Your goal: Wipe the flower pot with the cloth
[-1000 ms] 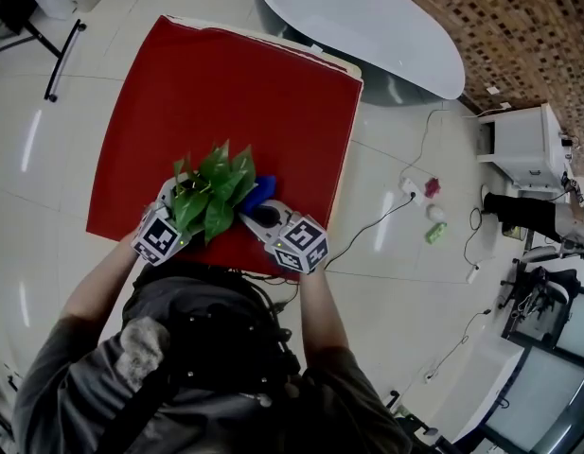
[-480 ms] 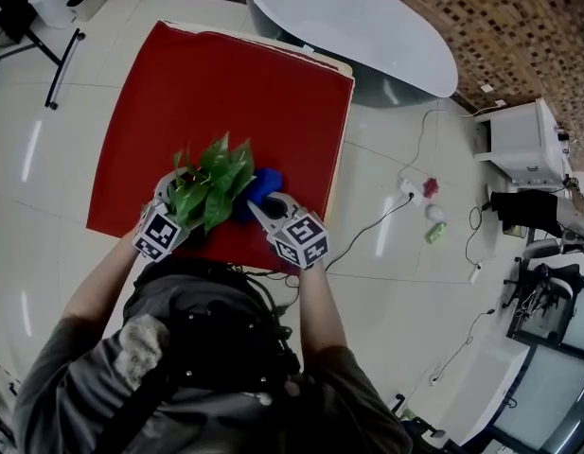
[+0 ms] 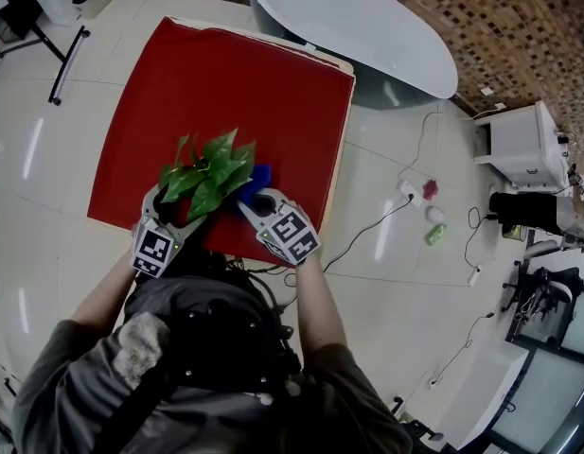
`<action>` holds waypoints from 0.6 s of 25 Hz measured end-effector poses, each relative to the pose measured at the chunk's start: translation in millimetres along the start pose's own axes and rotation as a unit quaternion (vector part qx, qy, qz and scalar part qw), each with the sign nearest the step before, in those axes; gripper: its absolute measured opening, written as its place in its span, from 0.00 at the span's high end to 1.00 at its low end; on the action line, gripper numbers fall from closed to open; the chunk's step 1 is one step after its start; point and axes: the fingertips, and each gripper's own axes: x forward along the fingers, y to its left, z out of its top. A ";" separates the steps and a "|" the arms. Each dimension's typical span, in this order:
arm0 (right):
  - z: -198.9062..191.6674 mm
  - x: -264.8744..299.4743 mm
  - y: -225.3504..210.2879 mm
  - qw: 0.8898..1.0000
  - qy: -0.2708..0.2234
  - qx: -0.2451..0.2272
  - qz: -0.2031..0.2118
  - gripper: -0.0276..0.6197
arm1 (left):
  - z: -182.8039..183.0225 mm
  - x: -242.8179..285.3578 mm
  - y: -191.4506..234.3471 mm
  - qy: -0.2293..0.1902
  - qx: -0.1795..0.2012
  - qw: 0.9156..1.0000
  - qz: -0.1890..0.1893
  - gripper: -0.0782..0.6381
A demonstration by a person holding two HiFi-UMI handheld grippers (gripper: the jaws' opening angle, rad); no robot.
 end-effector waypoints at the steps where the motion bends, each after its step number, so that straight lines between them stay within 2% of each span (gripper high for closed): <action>1: -2.4 -1.4 7.0 1.000 0.003 -0.003 0.005 0.86 | -2.1 -1.0 -2.1 0.002 -0.009 1.000 0.005 0.23; 6: -4.6 2.1 41.0 0.999 0.018 -0.016 0.030 0.86 | 2.6 -3.7 -8.5 -0.013 -0.026 1.000 0.008 0.23; 12: -2.8 12.0 71.6 0.997 0.037 -0.040 0.056 0.86 | 15.8 0.6 -13.5 -0.037 -0.001 0.999 0.003 0.23; 15: -3.3 11.1 75.9 0.995 0.051 -0.055 0.062 0.86 | 13.4 2.6 -8.0 -0.035 0.009 0.999 0.004 0.23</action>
